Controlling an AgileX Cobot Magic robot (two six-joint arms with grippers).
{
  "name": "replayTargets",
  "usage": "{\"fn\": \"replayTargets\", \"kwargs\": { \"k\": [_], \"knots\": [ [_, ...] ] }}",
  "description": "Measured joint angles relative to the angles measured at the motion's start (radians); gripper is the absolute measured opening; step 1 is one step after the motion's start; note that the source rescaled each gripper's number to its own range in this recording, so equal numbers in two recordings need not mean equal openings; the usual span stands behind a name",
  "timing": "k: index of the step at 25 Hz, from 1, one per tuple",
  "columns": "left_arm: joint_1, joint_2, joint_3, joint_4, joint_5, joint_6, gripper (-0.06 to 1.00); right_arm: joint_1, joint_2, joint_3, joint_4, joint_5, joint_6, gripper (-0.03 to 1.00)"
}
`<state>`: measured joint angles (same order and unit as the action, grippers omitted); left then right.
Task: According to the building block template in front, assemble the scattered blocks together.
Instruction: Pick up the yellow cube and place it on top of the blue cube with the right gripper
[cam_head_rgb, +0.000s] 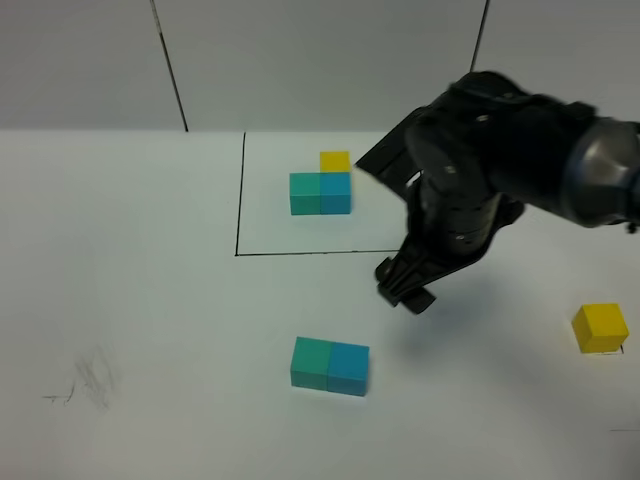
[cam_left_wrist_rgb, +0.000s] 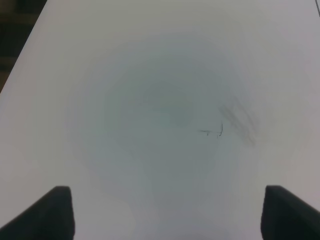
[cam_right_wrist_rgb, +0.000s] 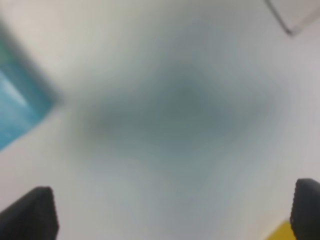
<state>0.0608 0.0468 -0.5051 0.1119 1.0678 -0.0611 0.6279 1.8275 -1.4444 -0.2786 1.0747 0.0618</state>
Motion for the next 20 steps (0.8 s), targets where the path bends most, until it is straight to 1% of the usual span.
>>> {"fn": "replayTargets", "kwargs": {
  "k": [3, 6, 8, 11, 14, 17, 20],
  "knots": [
    [0.000, 0.000, 0.000, 0.000, 0.000, 0.000, 0.65, -0.055, -0.151, 0.124, -0.078, -0.027, 0.176, 0.91],
    [0.000, 0.000, 0.000, 0.000, 0.000, -0.001, 0.65, -0.137, -0.285, 0.257, -0.113, -0.112, 0.288, 0.91],
    [0.000, 0.000, 0.000, 0.000, 0.000, -0.001, 0.65, -0.201, -0.351, 0.343, -0.114, -0.169, 0.331, 0.90],
    [0.000, 0.000, 0.000, 0.000, 0.000, -0.001, 0.65, -0.300, -0.385, 0.460, -0.102, -0.265, 0.350, 0.90],
    [0.000, 0.000, 0.000, 0.000, 0.000, -0.001, 0.65, -0.379, -0.377, 0.558, -0.093, -0.413, 0.351, 0.90],
    [0.000, 0.000, 0.000, 0.000, 0.000, -0.001, 0.65, -0.431, -0.350, 0.618, -0.075, -0.540, 0.338, 0.89],
    [0.000, 0.000, 0.000, 0.000, 0.000, -0.001, 0.65, -0.459, -0.299, 0.640, -0.071, -0.601, 0.310, 0.89]
  ]
}}
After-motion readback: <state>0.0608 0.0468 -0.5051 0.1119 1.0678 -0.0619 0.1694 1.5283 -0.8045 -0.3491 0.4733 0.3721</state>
